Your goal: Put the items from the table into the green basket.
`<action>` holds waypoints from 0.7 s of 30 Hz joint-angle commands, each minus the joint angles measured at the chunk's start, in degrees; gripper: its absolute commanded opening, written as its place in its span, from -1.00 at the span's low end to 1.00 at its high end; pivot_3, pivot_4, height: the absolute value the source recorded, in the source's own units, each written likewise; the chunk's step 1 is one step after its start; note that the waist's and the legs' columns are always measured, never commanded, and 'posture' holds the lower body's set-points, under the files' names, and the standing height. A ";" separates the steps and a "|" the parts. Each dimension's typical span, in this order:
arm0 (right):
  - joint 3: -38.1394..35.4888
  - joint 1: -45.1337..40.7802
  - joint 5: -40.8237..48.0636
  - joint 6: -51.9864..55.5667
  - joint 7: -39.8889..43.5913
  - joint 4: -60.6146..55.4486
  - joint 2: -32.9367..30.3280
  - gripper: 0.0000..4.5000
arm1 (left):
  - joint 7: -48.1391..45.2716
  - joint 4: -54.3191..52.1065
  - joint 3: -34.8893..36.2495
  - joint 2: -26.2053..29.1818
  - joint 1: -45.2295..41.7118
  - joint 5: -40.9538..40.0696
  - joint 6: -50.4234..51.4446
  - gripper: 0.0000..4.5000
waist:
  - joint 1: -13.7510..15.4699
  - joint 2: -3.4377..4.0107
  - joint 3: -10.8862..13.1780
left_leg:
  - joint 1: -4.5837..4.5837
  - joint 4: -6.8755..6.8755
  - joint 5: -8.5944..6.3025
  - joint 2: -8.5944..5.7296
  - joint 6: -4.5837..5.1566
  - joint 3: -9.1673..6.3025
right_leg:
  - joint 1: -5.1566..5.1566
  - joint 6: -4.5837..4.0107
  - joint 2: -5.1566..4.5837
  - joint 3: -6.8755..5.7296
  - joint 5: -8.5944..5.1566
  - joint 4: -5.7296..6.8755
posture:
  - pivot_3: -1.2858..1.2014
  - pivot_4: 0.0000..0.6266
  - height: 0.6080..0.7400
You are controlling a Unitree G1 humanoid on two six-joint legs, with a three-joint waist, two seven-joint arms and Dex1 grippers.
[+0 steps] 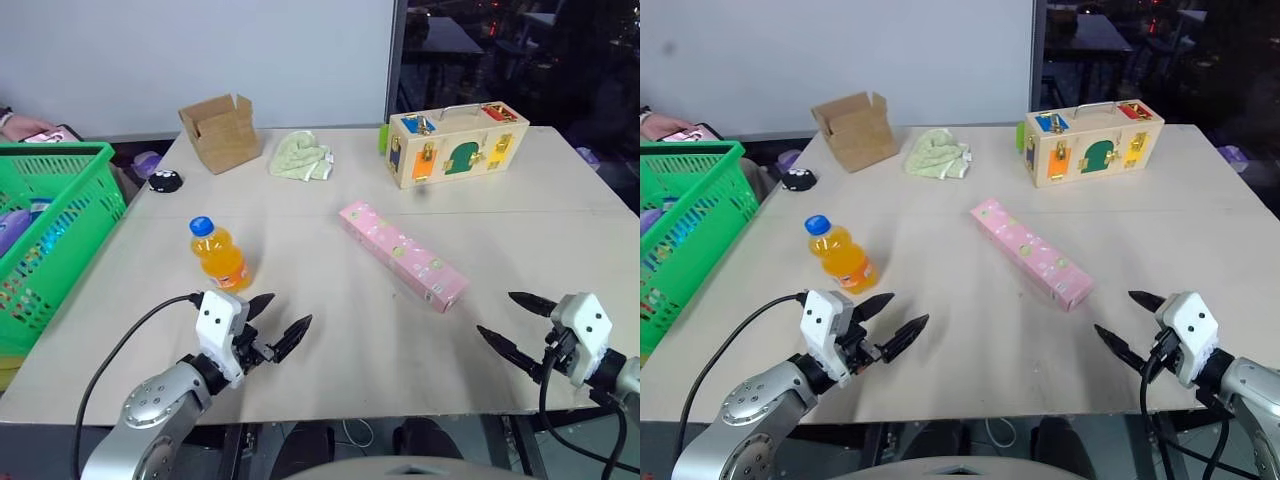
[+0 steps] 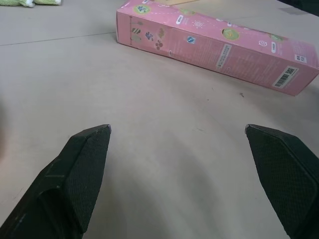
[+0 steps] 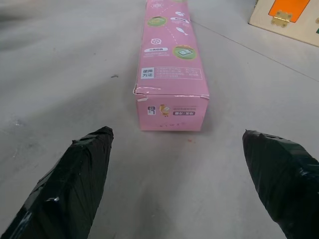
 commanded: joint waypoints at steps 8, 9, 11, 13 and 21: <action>8.21 -15.30 1.95 14.83 -5.66 -5.38 -3.00 0.97 | -4.34 -3.49 2.14 3.99 -6.61 -7.51 0.55 1.00 | -0.41 -0.05 0.17 | 0.07 0.15 0.00 0.00 0.00 0.19 | 0.01 0.02 0.01 0.23 0.02 0.03 | 0.03 -1.00 1.00; 9.16 -17.37 2.56 17.66 -6.66 -5.73 -3.14 0.97 | -5.07 -3.67 2.23 4.77 -6.60 -7.76 0.42 1.00 | -0.43 -0.06 0.18 | 0.03 0.15 -0.02 -0.01 0.03 0.21 | 0.01 0.03 0.01 0.25 0.02 0.03 | 0.03 -1.00 1.00; 12.32 -22.27 1.69 22.03 -8.01 -5.94 -4.06 0.97 | -6.85 -4.73 1.85 6.76 -6.03 -7.25 -0.16 1.00 | -0.34 -0.10 0.18 | -0.01 0.15 -0.08 -0.01 0.14 0.21 | -0.01 0.02 0.04 0.26 0.03 0.02 | 0.04 -1.00 1.00; 15.03 -27.91 0.97 27.23 -10.93 -5.24 -3.53 0.97 | -8.35 -5.53 1.73 8.42 -5.69 -6.88 -0.85 1.00 | -0.16 -0.10 0.19 | -0.02 0.13 -0.12 -0.01 0.20 0.22 | -0.03 0.02 0.05 0.26 0.03 0.01 | 0.04 -1.00 1.00; 27.29 -45.98 -1.52 42.54 -14.94 2.06 -1.76 0.97 | -12.30 -6.22 1.49 11.82 -6.54 -6.57 -2.53 1.00 | 0.06 -0.17 0.24 | -0.04 0.13 -0.12 0.00 0.21 0.21 | -0.04 0.03 0.07 0.27 0.02 0.00 | 0.07 -1.00 1.00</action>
